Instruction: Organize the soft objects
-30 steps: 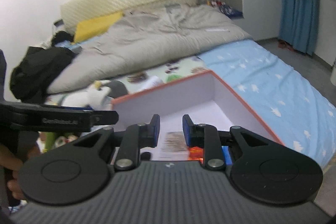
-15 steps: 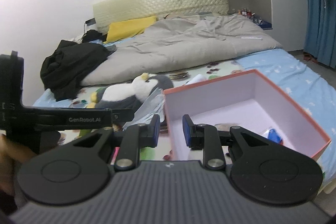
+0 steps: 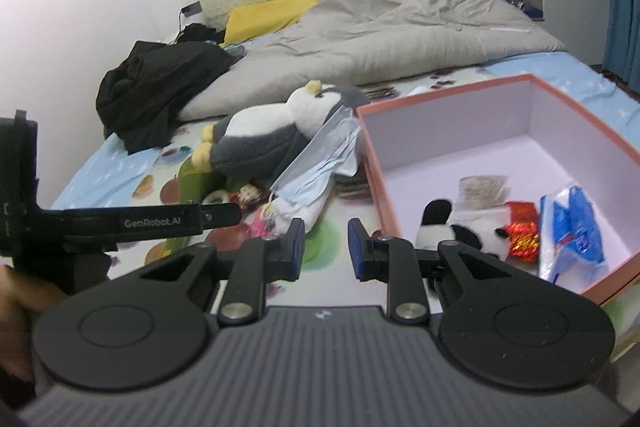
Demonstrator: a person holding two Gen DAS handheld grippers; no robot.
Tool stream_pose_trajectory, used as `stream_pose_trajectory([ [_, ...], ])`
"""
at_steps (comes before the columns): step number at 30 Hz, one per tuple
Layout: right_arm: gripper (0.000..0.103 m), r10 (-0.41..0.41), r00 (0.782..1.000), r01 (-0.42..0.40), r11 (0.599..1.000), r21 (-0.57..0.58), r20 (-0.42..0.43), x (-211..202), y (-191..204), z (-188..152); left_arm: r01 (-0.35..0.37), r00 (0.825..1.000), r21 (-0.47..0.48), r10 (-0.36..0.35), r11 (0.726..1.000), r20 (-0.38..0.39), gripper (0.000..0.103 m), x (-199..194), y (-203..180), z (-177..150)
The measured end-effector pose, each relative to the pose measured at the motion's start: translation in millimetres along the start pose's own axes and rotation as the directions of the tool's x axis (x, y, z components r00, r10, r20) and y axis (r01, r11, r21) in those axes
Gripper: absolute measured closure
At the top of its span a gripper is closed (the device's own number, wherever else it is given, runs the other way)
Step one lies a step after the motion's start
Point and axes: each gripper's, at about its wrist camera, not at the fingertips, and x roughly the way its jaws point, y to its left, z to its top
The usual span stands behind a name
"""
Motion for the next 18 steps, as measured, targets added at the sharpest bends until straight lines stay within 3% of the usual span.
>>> stream_pose_trajectory([
  [11,0.075,0.046,0.998,-0.046,0.999,-0.008,-0.05,13,29,-20,-0.069,0.997,-0.016,0.069,0.997,-0.024,0.035,-11,30,-26],
  [18,0.075,0.057,0.997,-0.058,0.998,-0.011,-0.06,30,39,-14,-0.063,0.998,-0.081,0.061,0.995,-0.017,0.038,-4,56,-30],
])
